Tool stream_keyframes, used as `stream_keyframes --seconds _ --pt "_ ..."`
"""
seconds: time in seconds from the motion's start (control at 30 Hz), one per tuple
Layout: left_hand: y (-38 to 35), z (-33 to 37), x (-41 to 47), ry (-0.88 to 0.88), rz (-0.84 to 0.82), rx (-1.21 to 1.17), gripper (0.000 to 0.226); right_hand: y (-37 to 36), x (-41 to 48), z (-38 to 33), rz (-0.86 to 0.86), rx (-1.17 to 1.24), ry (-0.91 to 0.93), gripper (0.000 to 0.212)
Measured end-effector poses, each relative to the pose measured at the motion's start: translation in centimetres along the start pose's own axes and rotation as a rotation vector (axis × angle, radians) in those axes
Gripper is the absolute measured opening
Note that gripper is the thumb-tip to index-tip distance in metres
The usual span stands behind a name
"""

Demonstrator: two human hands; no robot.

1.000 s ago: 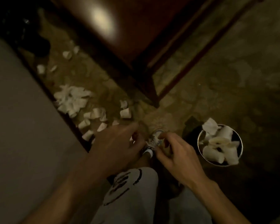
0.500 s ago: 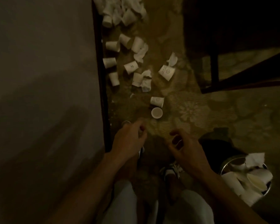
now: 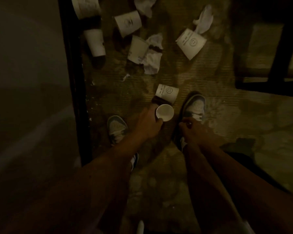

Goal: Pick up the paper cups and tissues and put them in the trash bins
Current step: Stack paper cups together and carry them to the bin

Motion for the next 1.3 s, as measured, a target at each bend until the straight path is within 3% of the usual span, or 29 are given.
stream_keyframes --seconds 0.2,0.33,0.43,0.63,0.83,0.9,1.03,1.17,1.3 --pt "-3.5 -3.3 6.1 0.035 -0.04 -0.115 0.085 -3.2 7.0 0.5 -0.058 -0.156 0.065 0.042" --pt "-6.2 -5.4 6.5 0.023 -0.133 -0.467 0.104 -4.0 9.2 0.9 -0.05 -0.271 0.078 0.035" --pt "-7.8 -6.7 6.6 0.049 -0.147 -0.588 0.107 -3.9 10.3 0.7 -0.053 -0.346 0.095 0.033" --pt "-7.2 -6.3 6.5 -0.086 -0.019 -0.446 0.094 -2.5 10.4 -0.8 -0.009 -0.402 0.096 0.029" --pt "-4.5 -4.8 5.6 -0.15 0.161 -0.258 0.09 -2.8 9.5 -3.3 -0.247 -0.223 0.079 0.022" --pt "-4.0 -4.6 6.0 -0.118 0.161 -0.402 0.079 -2.8 9.7 -3.8 -0.229 -0.124 0.057 0.023" --pt "-3.3 -6.1 7.6 0.108 0.114 -0.729 0.06 -0.7 11.0 -4.3 0.063 0.106 -0.018 0.011" --pt "-3.3 -8.1 9.0 0.353 0.076 -1.083 0.08 -1.1 12.4 -4.4 -0.061 0.313 -0.175 0.029" --pt "-2.6 -7.6 10.4 0.346 -0.017 -1.307 0.085 -0.7 13.5 -4.7 -0.12 0.364 -0.254 0.037"
Point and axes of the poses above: each hand's wrist, its own x-axis towards the middle knuckle, its own y-axis out of the back of the hand, z = x × y, the point moved 6 cm from there along x, towards the middle knuckle
